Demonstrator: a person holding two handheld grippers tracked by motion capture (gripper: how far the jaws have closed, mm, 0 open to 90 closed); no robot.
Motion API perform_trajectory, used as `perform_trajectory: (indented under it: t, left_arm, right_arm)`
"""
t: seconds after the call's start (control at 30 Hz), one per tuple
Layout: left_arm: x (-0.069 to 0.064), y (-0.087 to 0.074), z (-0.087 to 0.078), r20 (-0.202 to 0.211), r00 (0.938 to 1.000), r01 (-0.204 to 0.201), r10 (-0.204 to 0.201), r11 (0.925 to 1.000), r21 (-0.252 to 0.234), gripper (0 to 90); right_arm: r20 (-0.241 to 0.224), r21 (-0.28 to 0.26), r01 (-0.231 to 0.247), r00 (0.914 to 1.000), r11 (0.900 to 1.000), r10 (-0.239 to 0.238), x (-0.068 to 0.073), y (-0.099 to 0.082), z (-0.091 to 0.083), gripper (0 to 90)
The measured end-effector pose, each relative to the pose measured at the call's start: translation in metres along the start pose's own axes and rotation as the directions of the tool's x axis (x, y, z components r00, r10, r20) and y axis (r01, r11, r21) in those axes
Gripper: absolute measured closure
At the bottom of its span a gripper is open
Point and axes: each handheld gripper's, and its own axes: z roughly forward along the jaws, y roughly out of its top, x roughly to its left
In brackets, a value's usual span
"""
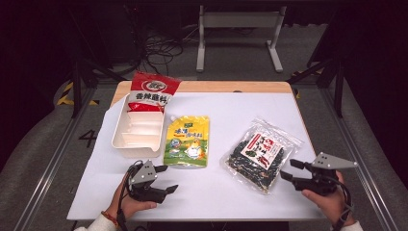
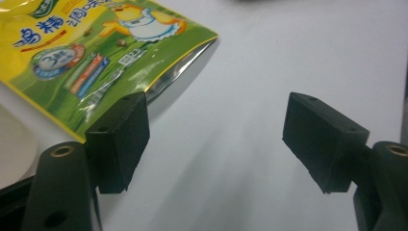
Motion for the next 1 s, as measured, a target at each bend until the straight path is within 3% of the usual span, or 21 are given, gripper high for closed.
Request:
perform_trajectory:
  t: [0.1,0.2,0.5,0.57,0.67,0.7,0.73,0.77,0.8,0.83,0.9,0.97,1.0]
  left_arm:
    - [-0.004,0.006,0.007,0.02,0.9996,-0.019,0.018,0.9998,0.011,24.8]
    - [-0.005,0.008,0.012,0.032,0.9989,-0.035,0.034,0.9992,0.019,24.7]
    - [-0.007,0.009,0.015,0.056,0.9979,-0.034,0.033,0.9991,0.023,24.3]
    - [-0.007,0.009,0.015,0.063,0.9973,-0.039,0.037,0.9989,0.024,24.4]
    - [-0.008,0.01,0.016,0.075,0.9965,-0.041,0.038,0.9988,0.028,25.0]
    - [-0.007,0.01,0.018,0.079,0.996,-0.045,0.042,0.9986,0.028,25.0]
    - [-0.008,0.01,0.019,0.085,0.9957,-0.04,0.038,0.9988,0.028,24.8]
    - [-0.008,0.011,0.02,0.085,0.9956,-0.041,0.038,0.9987,0.029,24.8]
    - [-0.008,0.011,0.021,0.09,0.9953,-0.038,0.036,0.9988,0.03,24.6]
    - [-0.008,0.012,0.022,0.094,0.9949,-0.04,0.037,0.9988,0.028,24.6]
    - [-0.008,0.013,0.022,0.102,0.9944,-0.03,0.028,0.9993,0.022,24.5]
    - [-0.007,0.015,0.024,0.1,0.9948,-0.02,0.018,0.9996,0.022,24.5]
    - [-0.006,0.016,0.025,0.102,0.9946,-0.017,0.016,0.9997,0.017,24.5]
  right_arm:
    - [0.029,0.045,-0.102,0.9945,0.9938,0.101,-0.023,0.002,0.012,29.4]
    - [0.063,0.075,-0.179,0.9827,0.981,0.174,-0.045,-0.001,0.028,25.9]
    - [0.12,0.057,-0.334,0.9376,0.9407,0.326,-0.078,-0.004,0.045,16.3]
    - [0.085,0.044,-0.361,0.9306,0.9317,0.356,-0.079,-0.003,0.05,17.9]
    - [0.018,0.062,-0.356,0.9345,0.9324,0.356,-0.072,-0.001,0.056,21.3]
    - [0.013,0.072,-0.341,0.9401,0.9374,0.341,-0.067,0.001,0.059,20.9]
    - [-0.026,0.111,-0.305,0.9506,0.946,0.309,-0.059,0.005,0.064,22.2]
    - [-0.026,0.111,-0.305,0.9506,0.946,0.309,-0.059,0.005,0.064,22.2]
    - [-0.057,0.123,-0.3,0.9497,0.9462,0.308,-0.056,0.007,0.067,22.8]
    - [-0.064,0.131,-0.292,0.9512,0.9474,0.302,-0.052,0.009,0.071,22.8]
    - [-0.055,0.166,-0.243,0.9655,0.9558,0.255,-0.044,0.015,0.078,25.2]
    - [-0.064,0.187,-0.242,0.9642,0.9522,0.257,-0.04,0.018,0.081,29.9]
    - [-0.071,0.205,-0.224,0.9674,0.9528,0.243,-0.037,0.02,0.083,34.2]
